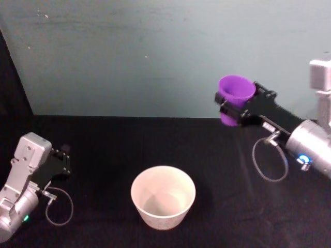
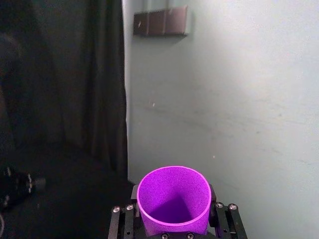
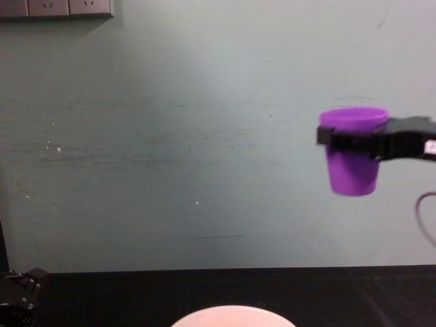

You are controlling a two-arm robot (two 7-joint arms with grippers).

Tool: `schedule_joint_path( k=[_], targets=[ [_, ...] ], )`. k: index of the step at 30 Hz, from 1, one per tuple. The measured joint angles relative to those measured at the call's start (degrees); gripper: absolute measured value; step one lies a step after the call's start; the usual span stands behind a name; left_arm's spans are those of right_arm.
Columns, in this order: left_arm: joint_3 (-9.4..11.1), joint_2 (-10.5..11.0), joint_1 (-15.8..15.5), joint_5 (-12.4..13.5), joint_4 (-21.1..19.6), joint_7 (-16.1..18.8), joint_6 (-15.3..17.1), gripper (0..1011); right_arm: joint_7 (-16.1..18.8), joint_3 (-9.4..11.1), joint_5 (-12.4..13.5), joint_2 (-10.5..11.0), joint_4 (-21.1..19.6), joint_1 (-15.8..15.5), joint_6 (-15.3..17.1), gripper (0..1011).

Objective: Pick up the cup and pour the mung beans from the cup into the bowl.

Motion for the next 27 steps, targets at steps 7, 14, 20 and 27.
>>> schedule_joint_path(
  k=[7, 14, 20, 27],
  targets=[
    [0.0, 0.0, 0.0, 0.0, 0.0, 0.0, 0.0, 0, 1.1, -4.9, -5.7, -1.1, 5.3, 4.7, -1.0, 737],
    [0.0, 0.0, 0.0, 0.0, 0.0, 0.0, 0.0, 0, 0.9, -9.0, -14.2, -1.5, 8.5, 7.8, -2.4, 737],
    [0.0, 0.0, 0.0, 0.0, 0.0, 0.0, 0.0, 0, -0.2, -12.2, -21.9, -0.9, 8.9, 8.9, -3.1, 737],
    [0.0, 0.0, 0.0, 0.0, 0.0, 0.0, 0.0, 0, -0.7, -14.9, -29.1, 0.4, 7.4, 9.2, -3.0, 737]
  ],
)
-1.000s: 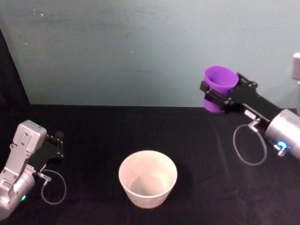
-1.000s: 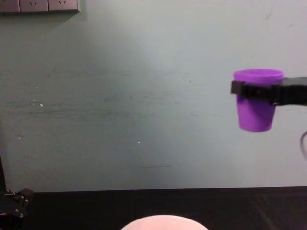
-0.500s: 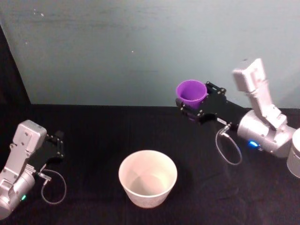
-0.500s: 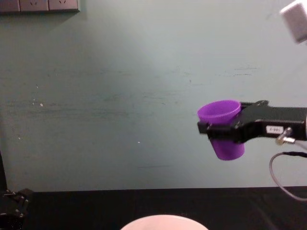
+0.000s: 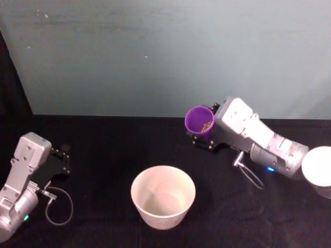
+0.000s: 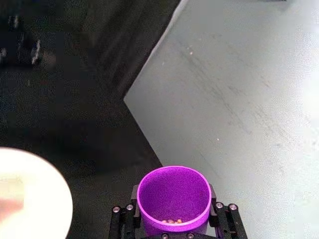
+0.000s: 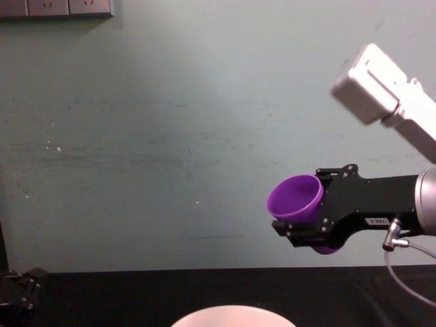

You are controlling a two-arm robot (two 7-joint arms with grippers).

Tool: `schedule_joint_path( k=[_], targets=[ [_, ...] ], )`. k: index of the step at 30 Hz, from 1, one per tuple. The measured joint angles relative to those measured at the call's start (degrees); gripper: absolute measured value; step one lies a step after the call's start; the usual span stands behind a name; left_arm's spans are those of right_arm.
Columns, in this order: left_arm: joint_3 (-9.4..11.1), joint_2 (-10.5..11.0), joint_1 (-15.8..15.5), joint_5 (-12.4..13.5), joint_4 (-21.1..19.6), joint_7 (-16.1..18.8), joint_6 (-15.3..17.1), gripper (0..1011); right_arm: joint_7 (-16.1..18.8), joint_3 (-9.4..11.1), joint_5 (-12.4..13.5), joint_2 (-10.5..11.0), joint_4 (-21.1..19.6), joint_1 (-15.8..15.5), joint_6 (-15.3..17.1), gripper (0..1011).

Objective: Pick up the cup and pour the mung beans from the cup into the bowl.

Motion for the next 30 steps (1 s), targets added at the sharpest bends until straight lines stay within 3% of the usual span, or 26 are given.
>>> schedule_joint_path(
  k=[4, 5, 7, 10, 23, 30],
  targets=[
    [0.0, 0.0, 0.0, 0.0, 0.0, 0.0, 0.0, 0, -1.3, -2.2, -6.6, 1.6, -2.3, 0.3, 1.2, 737],
    [0.0, 0.0, 0.0, 0.0, 0.0, 0.0, 0.0, 0, -1.3, -2.2, -6.6, 1.6, -2.3, 0.3, 1.2, 737],
    [0.0, 0.0, 0.0, 0.0, 0.0, 0.0, 0.0, 0, -1.8, -3.9, -11.1, 2.6, -3.7, 0.5, 2.2, 737],
    [0.0, 0.0, 0.0, 0.0, 0.0, 0.0, 0.0, 0, -1.9, -4.8, -14.1, 3.1, -4.6, 0.6, 3.1, 737],
    [0.0, 0.0, 0.0, 0.0, 0.0, 0.0, 0.0, 0, -3.3, -8.2, -24.6, 3.0, -6.3, 0.7, 4.6, 737],
    [0.0, 0.0, 0.0, 0.0, 0.0, 0.0, 0.0, 0, -3.6, -8.6, -27.3, 2.8, -6.7, 0.6, 4.5, 737]
  ],
)
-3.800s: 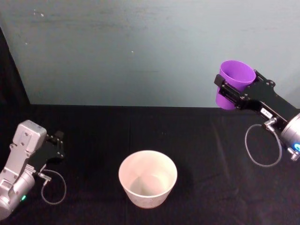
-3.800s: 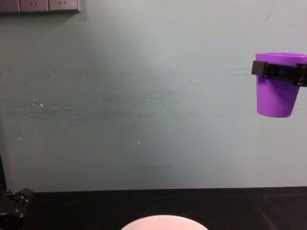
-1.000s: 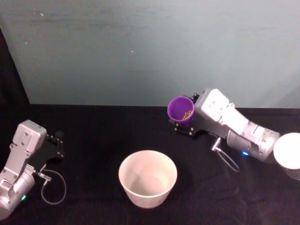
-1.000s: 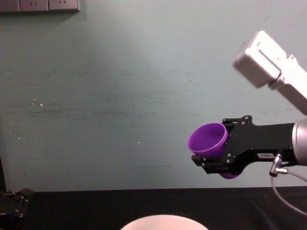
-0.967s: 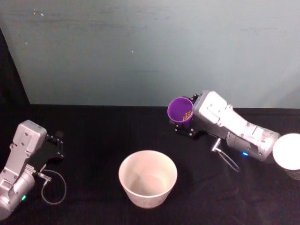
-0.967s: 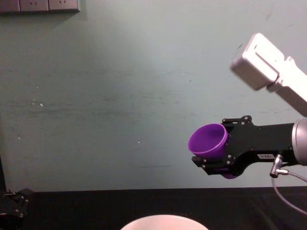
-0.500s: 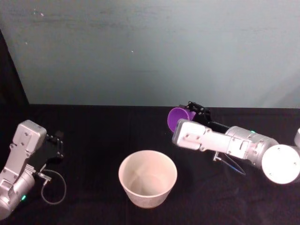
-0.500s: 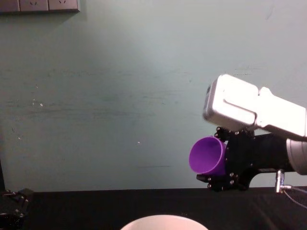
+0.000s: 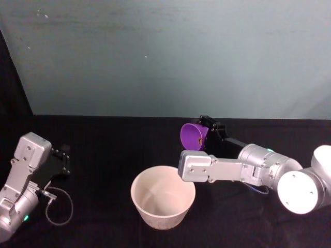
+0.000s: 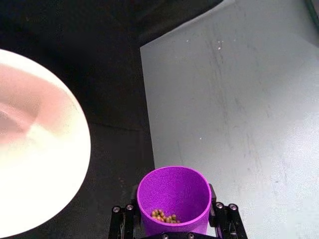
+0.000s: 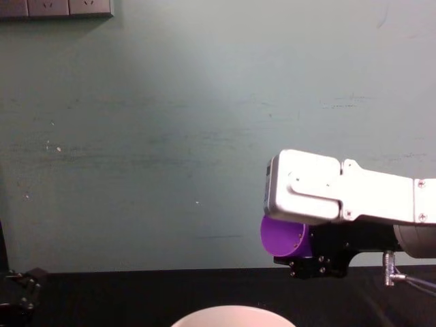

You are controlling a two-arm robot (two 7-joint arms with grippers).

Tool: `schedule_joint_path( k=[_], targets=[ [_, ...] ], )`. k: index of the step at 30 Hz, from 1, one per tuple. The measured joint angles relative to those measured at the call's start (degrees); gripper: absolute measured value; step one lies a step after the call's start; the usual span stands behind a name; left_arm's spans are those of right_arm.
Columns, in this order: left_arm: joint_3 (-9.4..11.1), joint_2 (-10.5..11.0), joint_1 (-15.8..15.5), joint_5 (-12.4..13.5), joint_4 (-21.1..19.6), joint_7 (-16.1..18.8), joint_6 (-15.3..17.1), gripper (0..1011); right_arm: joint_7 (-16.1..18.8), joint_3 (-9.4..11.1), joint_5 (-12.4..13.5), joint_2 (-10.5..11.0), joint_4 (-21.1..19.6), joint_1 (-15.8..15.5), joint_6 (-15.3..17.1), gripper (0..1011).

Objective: Pick up the cup and pour the mung beans from the cup into the bowl.

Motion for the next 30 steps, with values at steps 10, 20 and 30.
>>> schedule_joint_path(
  k=[10, 20, 30],
  targets=[
    [0.0, 0.0, 0.0, 0.0, 0.0, 0.0, 0.0, 0, -1.6, -1.4, -5.9, 0.9, -1.7, -1.1, -2.2, 737],
    [0.0, 0.0, 0.0, 0.0, 0.0, 0.0, 0.0, 0, -2.4, -3.1, -12.2, 2.3, -3.8, -2.5, -3.8, 737],
    [0.0, 0.0, 0.0, 0.0, 0.0, 0.0, 0.0, 0, -2.6, -4.4, -17.9, 2.6, -4.3, -2.7, -3.9, 738]
  ],
)
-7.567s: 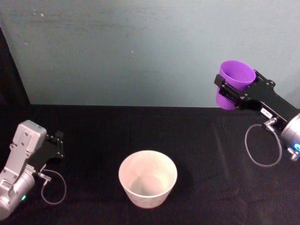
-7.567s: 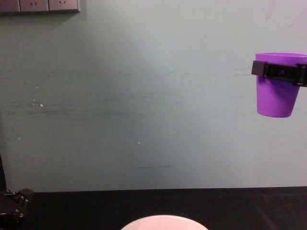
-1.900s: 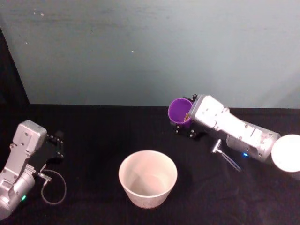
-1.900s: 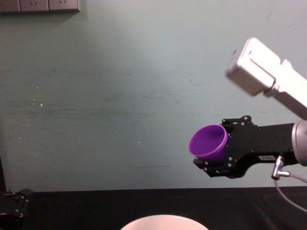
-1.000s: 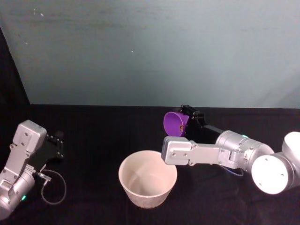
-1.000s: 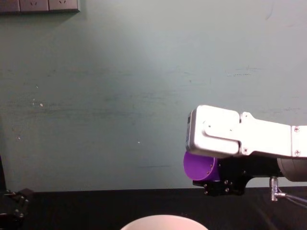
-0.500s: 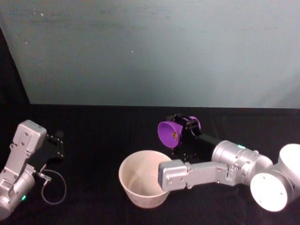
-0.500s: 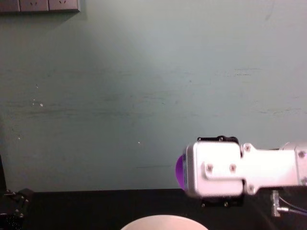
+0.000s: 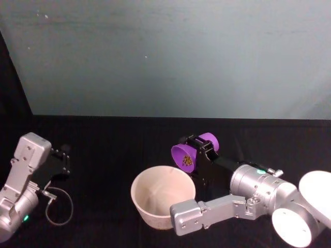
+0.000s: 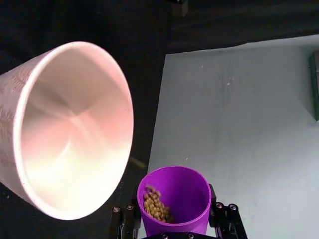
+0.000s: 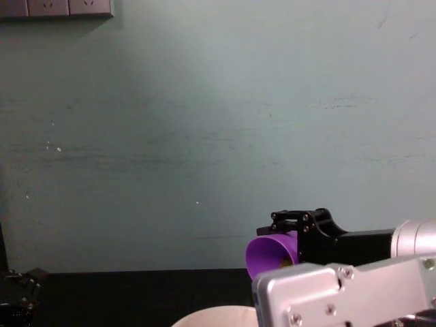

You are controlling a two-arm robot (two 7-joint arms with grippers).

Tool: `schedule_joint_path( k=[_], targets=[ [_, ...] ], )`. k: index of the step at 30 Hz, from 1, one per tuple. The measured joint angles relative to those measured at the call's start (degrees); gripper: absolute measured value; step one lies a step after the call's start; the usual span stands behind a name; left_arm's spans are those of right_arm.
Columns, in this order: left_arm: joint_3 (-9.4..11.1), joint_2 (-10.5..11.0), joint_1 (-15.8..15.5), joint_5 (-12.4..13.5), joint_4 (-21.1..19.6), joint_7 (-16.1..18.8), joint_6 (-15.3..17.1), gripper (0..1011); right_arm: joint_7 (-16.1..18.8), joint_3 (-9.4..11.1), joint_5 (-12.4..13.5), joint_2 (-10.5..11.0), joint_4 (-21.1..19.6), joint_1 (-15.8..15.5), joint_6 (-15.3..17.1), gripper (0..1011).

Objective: Pick up the cup and pour the mung beans from the cup into the bowl.

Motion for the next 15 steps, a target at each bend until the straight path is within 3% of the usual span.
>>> schedule_joint_path(
  k=[15],
  targets=[
    [0.0, 0.0, 0.0, 0.0, 0.0, 0.0, 0.0, 0, 0.1, -1.3, -7.3, -0.5, 0.1, -0.3, 0.0, 738]
  ],
)
